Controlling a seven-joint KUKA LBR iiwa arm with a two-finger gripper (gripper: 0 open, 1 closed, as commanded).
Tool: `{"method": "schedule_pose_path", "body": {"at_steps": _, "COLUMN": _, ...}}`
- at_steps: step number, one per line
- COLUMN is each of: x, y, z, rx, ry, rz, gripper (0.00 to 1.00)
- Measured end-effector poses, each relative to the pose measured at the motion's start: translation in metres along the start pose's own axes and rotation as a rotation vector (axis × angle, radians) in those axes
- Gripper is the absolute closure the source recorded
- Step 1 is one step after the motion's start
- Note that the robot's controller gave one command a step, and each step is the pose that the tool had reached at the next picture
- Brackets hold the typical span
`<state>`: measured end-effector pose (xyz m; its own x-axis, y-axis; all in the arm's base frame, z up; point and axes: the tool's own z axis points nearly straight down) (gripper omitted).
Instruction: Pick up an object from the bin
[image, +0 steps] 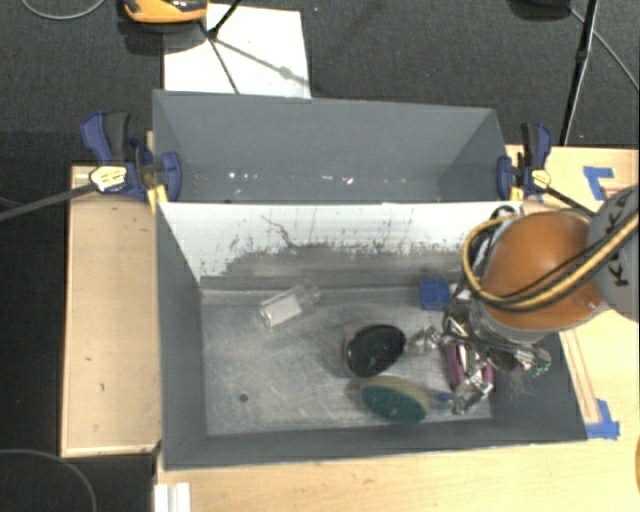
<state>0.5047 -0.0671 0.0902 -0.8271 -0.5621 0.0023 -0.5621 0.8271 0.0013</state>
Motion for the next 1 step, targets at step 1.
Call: {"method": "schedule_pose_path", "body": {"at_steps": 1, "x": -0.0093, "y": 0.0460, "z": 0.0163, "rx": 0.015, "ry": -0.020, "rz": -0.025, "gripper": 0.00}}
